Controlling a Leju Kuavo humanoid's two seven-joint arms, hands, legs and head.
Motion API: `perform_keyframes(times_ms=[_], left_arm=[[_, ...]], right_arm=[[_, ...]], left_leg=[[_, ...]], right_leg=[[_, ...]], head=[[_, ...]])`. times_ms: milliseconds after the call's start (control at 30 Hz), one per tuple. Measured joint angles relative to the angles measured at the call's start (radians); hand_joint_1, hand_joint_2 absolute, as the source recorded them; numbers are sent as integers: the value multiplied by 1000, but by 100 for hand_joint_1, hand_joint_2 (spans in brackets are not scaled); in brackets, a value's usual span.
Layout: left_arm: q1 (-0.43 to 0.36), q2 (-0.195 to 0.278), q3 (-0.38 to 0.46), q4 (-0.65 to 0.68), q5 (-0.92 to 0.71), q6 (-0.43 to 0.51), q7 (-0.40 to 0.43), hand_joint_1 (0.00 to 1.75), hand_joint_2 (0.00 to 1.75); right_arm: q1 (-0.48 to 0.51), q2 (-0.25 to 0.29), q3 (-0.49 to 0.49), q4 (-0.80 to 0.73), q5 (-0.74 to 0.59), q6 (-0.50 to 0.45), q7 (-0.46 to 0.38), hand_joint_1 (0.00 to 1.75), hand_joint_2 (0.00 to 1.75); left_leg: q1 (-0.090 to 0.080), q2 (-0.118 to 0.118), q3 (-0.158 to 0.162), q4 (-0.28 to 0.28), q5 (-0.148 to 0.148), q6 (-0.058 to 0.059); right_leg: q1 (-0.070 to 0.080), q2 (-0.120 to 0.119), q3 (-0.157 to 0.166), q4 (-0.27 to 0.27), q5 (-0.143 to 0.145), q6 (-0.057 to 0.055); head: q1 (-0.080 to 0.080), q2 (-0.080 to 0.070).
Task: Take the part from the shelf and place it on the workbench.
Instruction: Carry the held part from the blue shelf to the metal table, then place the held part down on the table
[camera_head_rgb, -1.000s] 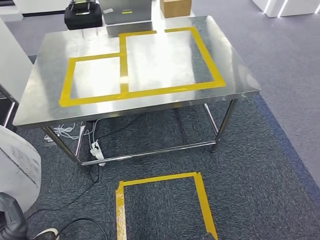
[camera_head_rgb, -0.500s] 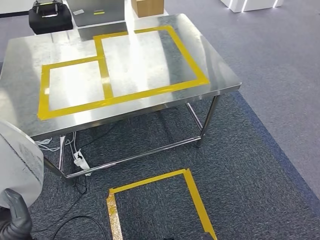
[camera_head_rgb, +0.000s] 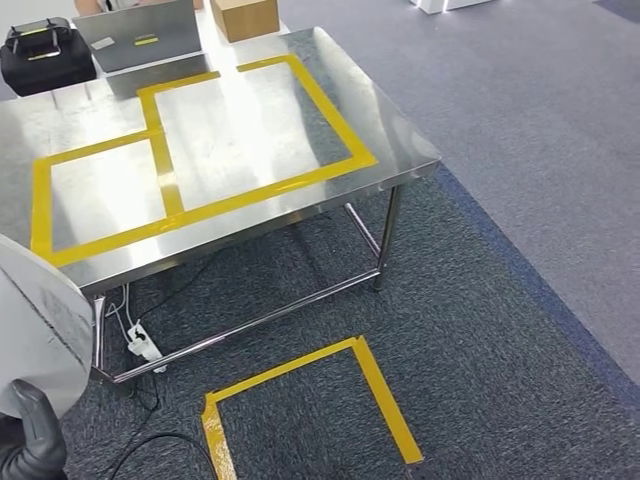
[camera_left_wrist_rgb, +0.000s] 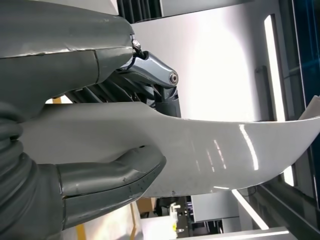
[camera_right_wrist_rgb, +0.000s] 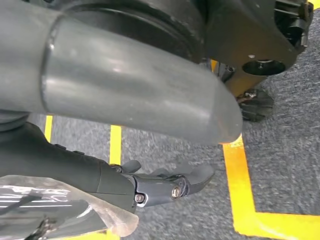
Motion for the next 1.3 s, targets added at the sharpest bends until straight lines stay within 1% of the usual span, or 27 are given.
perform_keyframes(times_ms=[67, 100, 167, 267, 300, 333, 400, 433, 467, 500, 567, 600, 633, 700, 767, 800, 833, 900, 933, 967, 1000, 1067, 1100, 1133, 1200, 1267, 1300], left_arm=[[0, 0, 6, 0, 0, 2, 0, 175, 175], [-1, 0, 9, 0, 0, 2, -1, 175, 175], [0, 0, 13, 0, 2, -3, -5, 175, 175], [8, -4, 20, 0, 1, -19, -15, 175, 175], [9, -8, 23, 0, 0, -23, -17, 175, 175], [9, -11, 25, 0, -2, -25, -18, 175, 175], [10, -17, 27, 0, -5, -25, -18, 175, 175], [12, -19, 28, 0, -6, -26, -18, 175, 175], [13, -21, 29, 0, -6, -26, -18, 175, 175], [15, -22, 31, 0, -6, -26, -18, 175, 175], [19, -25, 33, 0, -5, -27, -18, 175, 175], [20, -25, 34, 0, -6, -28, -18, 175, 175], [21, -26, 36, 0, -6, -28, -18, 175, 175], [22, -27, 39, 0, -8, -28, -19, 175, 175], [20, -28, 43, -1, -9, -28, -20, 175, 175], [18, -28, 45, -1, -10, -28, -20, 175, 175], [17, -28, 48, -2, -12, -28, -20, 175, 175], [16, -27, 56, -2, -15, -29, -20, 175, 175], [17, -27, 60, -2, -16, -30, -20, 175, 175], [19, -27, 64, -2, -15, -32, -20, 175, 175], [20, -27, 67, -2, -15, -33, -20, 175, 175], [21, -27, 73, -2, -14, -35, -20, 175, 175], [22, -26, 75, -2, -14, -35, -19, 175, 175], [23, -26, 77, -2, -14, -36, -19, 175, 175], [25, -26, 80, -3, -14, -36, -19, 175, 175], [26, -27, 82, -5, -12, -36, -20, 175, 175], [27, -27, 84, -5, -12, -36, -20, 175, 175]], right_arm=[[0, 3, -1, 0, -3, 0, 0, 0, 0], [0, 5, -2, 0, -3, 0, 1, 0, 0], [-2, 7, -3, 0, -4, 0, 1, 0, 0], [-1, 8, -8, 0, -4, 0, -2, 0, 0], [-1, 9, -10, 0, -4, 0, -5, 0, 0], [-1, 9, -11, 0, -4, 0, -7, 0, 0], [-1, 9, -15, 0, -3, -1, -10, 0, 0], [0, 9, -16, 0, -3, -1, -11, 0, 0], [2, 9, -18, 0, -3, -2, -11, 0, 0], [3, 9, -19, 0, -3, -2, -12, 0, 0], [4, 9, -20, 0, -2, -3, -15, 0, 0], [3, 9, -21, 0, -1, -4, -17, 0, 0], [2, 9, -21, 0, 0, -4, -18, 0, 0], [2, 10, -22, 0, 4, -4, -19, 0, 0], [4, 10, -23, 0, 7, -4, -20, 0, 0], [5, 10, -23, -1, 9, -3, -22, 0, 0], [5, 11, -23, -1, 10, -2, -24, 0, 0], [4, 12, -23, -1, 10, 1, -29, 0, 0], [4, 12, -23, -1, 11, 2, -31, 0, 0], [6, 13, -23, -1, 11, 3, -32, 0, 0], [8, 13, -23, 0, 11, 3, -33, 0, 0], [11, 14, -24, 0, 11, 3, -34, 0, 0], [11, 15, -24, 0, 11, 4, -35, 0, 0], [10, 16, -24, 0, 11, 4, -35, 0, 0], [6, 17, -25, 1, 11, 4, -36, 0, 0], [4, 18, -25, 0, 11, 5, -36, 0, 0], [3, 18, -25, 0, 11, 5, -37, 0, 0]], left_leg=[[1, -2, 54, -128, 75, 5], [-1, -3, 78, -184, 93, 10], [-5, -6, 96, -231, 92, 22], [-4, -6, 102, -244, 91, 43], [-2, -6, 106, -248, 92, 50], [-1, -5, 110, -252, 91, 56], [-3, -4, 114, -252, 85, 65], [-4, -3, 117, -252, 81, 67], [-5, -4, 123, -252, 76, 67], [-6, -4, 131, -252, 71, 66], [-6, -4, 149, -252, 55, 61], [-8, -4, 155, -251, 47, 56], [-9, -4, 158, -251, 41, 51], [-10, -2, 161, -253, 35, 40], [-9, -2, 169, -256, 27, 31], [-9, -2, 166, -241, 18, 26], [-8, -3, 150, -202, 0, 20], [-4, -5, 76, -69, -47, 12], [-3, -5, 35, -6, -60, 10], [-2, -5, 6, 29, -55, 8], [-1, -5, -7, 25, -24, 8], [0, -6, 10, -71, 77, 12], [-3, -7, 23, -119, 114, 15], [-6, -8, 37, -158, 129, 20], [-12, -9, 52, -193, 106, 33], [-10, -11, 76, -222, 84, 46], [-7, -12, 91, -232, 80, 53]], right_leg=[[0, 8, 8, 0, -6, 5], [1, 12, 10, 1, -10, 10], [3, 14, 9, 0, -13, 22], [0, 11, 5, 7, -23, 40], [-1, 8, -10, 34, -37, 44], [-1, 6, -37, 84, -60, 47], [-1, 4, -114, 218, -111, 51], [-1, 4, -147, 268, -121, 52], [-1, 4, -162, 282, -109, 52], [-1, 3, -157, 258, -78, 50], [1, -1, -104, 133, 1, 43], [4, -5, -73, 73, 21, 39], [6, -7, -52, 36, 27, 34], [11, -8, -36, 14, 13, 24], [8, -6, -27, 7, 7, 15], [5, -5, -18, 1, 3, 9], [2, -4, -7, -5, -2, 5], [1, -3, 13, -10, -18, -2], [1, -2, 24, -10, -27, -2], [1, 0, 37, -10, -37, -1], [1, 2, 53, -10, -49, 0], [0, 6, 87, -11, -74, 5], [1, 7, 98, -12, -86, 8], [2, 8, 104, -13, -95, 13], [2, 7, 109, -19, -103, 26], [0, 4, 119, -17, -104, 36], [0, 3, 114, 3, -103, 40]], head=[[0, 0], [0, 0], [2, 0], [7, 0], [9, 0], [11, 0], [14, 0], [15, 0], [15, 0], [15, 0], [15, 0], [14, 0], [13, 0], [9, 0], [7, 0], [4, 0], [2, 0], [-1, 0], [0, 0], [-1, 0], [-1, 0], [0, 0], [0, 0], [-1, -1], [-3, -2], [-1, -1], [2, -1]])
